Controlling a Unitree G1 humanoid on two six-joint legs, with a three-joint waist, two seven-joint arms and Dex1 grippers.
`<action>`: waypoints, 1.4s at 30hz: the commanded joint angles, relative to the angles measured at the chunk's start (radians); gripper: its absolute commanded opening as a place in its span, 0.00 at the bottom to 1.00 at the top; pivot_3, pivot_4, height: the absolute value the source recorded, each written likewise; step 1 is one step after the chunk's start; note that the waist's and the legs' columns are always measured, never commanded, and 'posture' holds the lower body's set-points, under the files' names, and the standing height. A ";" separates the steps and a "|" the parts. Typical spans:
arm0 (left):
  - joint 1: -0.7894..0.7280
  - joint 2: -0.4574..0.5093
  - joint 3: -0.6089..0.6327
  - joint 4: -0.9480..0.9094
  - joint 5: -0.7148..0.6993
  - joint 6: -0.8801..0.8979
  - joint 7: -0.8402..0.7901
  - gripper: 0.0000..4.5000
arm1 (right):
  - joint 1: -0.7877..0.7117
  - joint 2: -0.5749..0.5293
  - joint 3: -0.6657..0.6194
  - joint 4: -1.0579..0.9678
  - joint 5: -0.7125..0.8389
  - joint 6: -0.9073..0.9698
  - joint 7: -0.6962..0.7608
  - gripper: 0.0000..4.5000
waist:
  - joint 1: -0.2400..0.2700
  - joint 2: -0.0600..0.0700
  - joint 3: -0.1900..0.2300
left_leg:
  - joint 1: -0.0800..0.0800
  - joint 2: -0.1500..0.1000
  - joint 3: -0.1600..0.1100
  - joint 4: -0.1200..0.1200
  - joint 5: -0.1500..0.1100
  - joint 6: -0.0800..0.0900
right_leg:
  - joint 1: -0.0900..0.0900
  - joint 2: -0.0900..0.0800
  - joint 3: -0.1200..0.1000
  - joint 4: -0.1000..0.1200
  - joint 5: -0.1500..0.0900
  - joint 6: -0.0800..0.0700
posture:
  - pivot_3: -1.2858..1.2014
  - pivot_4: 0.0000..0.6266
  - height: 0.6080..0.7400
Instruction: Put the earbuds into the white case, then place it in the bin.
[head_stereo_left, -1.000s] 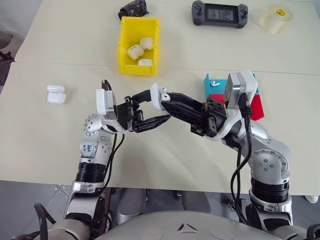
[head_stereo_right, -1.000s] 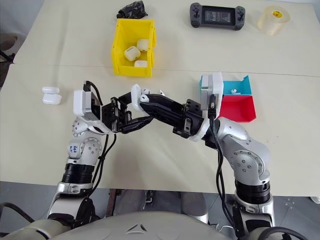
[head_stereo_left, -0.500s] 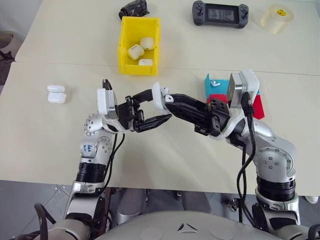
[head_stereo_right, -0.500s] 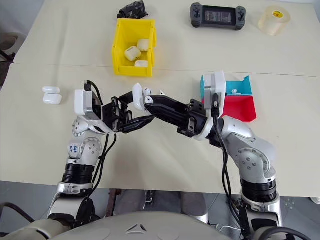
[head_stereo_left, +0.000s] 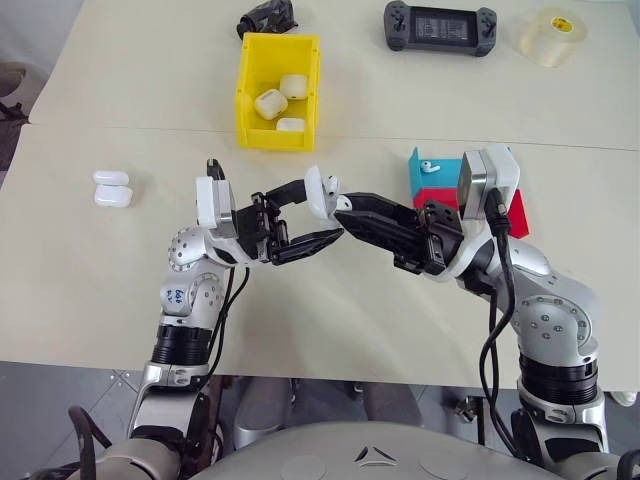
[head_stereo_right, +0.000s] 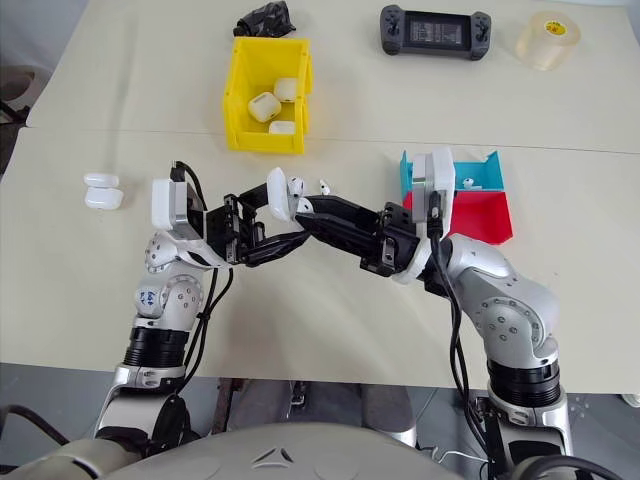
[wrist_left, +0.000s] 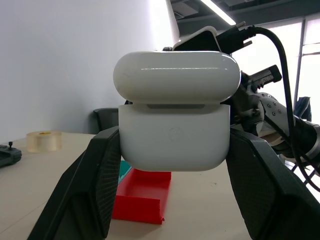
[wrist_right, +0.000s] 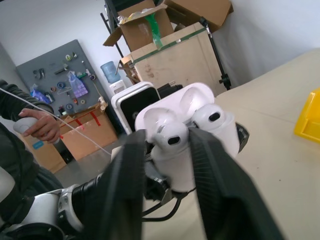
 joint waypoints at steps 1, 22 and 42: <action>-0.023 0.010 0.002 -0.064 0.003 -0.002 0.017 0.62 | 0.011 -0.032 -0.003 -0.019 0.002 0.013 0.020 0.62 | 0.000 0.000 0.000 | 0.000 0.000 0.000 0.000 0.000 0.000 | 0.000 0.000 0.000 0.000 0.000 0.000 | 0.52 0.24 1.00; -0.073 0.302 -0.168 -0.204 0.374 0.192 0.169 0.62 | -0.270 -0.061 0.176 0.043 -0.301 -0.066 0.075 0.00 | 0.000 -0.001 0.001 | -0.001 -0.001 0.000 -0.006 0.000 0.000 | -0.002 -0.001 0.000 -0.002 0.000 0.000 | 0.52 0.24 1.00; -0.012 0.238 0.047 -0.271 0.226 0.283 0.371 0.62 | -0.125 -0.099 -0.071 0.156 -0.205 -0.126 0.220 0.00 | 0.001 -0.002 0.001 | 0.000 -0.001 0.000 -0.004 0.000 0.000 | -0.002 -0.001 0.000 0.000 0.000 0.000 | 0.52 0.24 1.00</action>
